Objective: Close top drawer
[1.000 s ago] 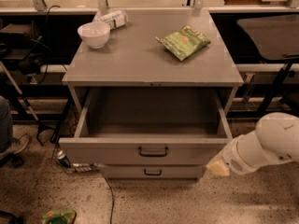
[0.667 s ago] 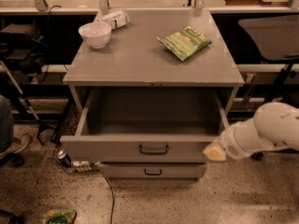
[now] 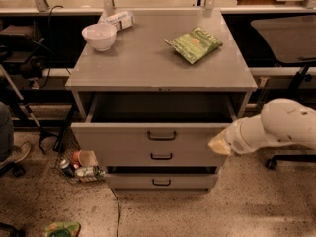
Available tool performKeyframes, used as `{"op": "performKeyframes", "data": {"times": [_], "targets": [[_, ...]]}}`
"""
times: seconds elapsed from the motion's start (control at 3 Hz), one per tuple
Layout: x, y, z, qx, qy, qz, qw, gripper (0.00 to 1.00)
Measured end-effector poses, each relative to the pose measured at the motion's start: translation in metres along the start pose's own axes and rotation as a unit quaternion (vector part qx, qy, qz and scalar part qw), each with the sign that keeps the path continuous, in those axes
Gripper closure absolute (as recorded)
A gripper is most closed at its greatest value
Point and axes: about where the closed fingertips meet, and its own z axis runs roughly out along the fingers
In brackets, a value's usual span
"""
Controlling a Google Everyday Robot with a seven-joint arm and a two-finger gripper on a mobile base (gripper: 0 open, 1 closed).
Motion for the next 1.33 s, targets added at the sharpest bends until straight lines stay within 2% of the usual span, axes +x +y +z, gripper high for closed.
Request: {"op": "performKeyframes", "data": {"times": [0.67, 1.0, 1.33], "targets": [[-0.062, -0.057, 0.064, 0.007, -0.072, 0.000, 0.9974, 1.00], [-0.060, -0.057, 0.064, 0.010, -0.073, 0.003, 0.9973, 1.00], [-0.055, -0.073, 0.068, 0.036, -0.077, 0.014, 0.9963, 1.00]]}}
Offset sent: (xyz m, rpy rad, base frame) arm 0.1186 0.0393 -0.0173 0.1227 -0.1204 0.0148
